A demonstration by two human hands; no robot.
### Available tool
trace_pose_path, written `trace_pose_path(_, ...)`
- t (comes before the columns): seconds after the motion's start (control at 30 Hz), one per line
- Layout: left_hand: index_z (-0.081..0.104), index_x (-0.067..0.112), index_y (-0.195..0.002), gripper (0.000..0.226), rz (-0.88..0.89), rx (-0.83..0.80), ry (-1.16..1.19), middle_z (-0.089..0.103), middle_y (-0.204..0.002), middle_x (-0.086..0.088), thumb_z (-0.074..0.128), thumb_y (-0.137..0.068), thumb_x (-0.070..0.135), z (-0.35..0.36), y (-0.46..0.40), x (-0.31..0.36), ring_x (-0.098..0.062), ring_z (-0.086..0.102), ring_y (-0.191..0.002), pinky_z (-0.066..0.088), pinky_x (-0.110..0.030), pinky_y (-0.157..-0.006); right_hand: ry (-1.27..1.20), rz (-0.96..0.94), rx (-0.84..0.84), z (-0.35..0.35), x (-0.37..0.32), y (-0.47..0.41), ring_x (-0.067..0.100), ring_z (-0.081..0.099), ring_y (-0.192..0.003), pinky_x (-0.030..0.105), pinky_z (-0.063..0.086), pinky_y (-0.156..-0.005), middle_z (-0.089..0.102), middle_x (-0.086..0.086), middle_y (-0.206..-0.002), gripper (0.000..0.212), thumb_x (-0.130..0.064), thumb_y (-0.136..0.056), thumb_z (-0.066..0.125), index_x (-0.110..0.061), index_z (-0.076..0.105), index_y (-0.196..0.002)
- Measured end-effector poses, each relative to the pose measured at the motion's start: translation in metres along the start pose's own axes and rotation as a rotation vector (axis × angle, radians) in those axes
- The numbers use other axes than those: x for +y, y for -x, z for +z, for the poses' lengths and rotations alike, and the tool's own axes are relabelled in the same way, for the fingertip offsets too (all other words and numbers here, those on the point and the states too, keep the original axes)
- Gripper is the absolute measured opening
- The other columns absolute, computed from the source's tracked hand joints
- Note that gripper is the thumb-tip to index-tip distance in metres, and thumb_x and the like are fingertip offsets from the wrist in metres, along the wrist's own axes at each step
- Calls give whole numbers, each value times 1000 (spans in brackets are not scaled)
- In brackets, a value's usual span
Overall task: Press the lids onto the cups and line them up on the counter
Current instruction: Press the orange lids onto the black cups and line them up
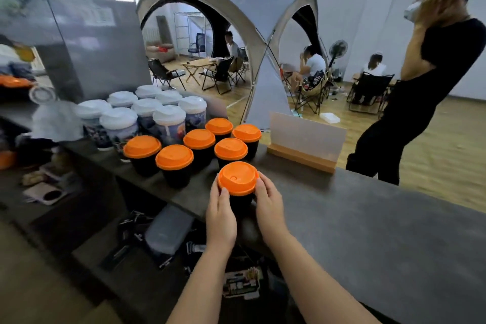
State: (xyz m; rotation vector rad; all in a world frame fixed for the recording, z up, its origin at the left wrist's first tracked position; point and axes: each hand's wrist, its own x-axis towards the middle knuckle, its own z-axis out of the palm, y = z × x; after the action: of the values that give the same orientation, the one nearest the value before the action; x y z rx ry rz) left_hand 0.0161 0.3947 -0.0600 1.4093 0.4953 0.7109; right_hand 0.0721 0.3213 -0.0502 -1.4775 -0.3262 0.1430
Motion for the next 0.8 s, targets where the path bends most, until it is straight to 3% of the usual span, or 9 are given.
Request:
trace_pose_path(0.17,41,30,-148,43,-40,73,48,47,-146,13,41,-105,32,-38,-25,1,-5,41,-135,32,-26,-108,-8,44,2,48,3,-15,1,60,-108,37,50,-100,67,-11,-114,24,-31,-99,53,-27,62,-121)
trace_pose_path(0.5,45,28,-147,44,-82,43,-31,51,-143,9,35,-105,40,-58,-52,5,-6,43,-129,31,-26,-100,25,54,85,78,13,-19,1,57,-107,16,46,-85,63,-9,-115,29,-32,-99,52,-21,57,-125)
trace_pose_path(0.63,44,28,-147,44,-95,34,-28,51,-144,8,34,-105,41,-59,-54,3,-6,43,-126,32,-26,-99,41,52,98,82,13,-21,5,57,-111,25,47,-94,63,-7,-119,32,-33,-99,51,-20,56,-128)
trace_pose_path(0.8,41,27,-149,46,-94,37,-24,46,-150,7,33,-106,41,-63,-52,4,-13,39,-139,30,-25,-102,28,37,124,83,13,-17,7,58,-114,27,48,-96,65,-7,-120,32,-33,-101,47,-19,58,-128)
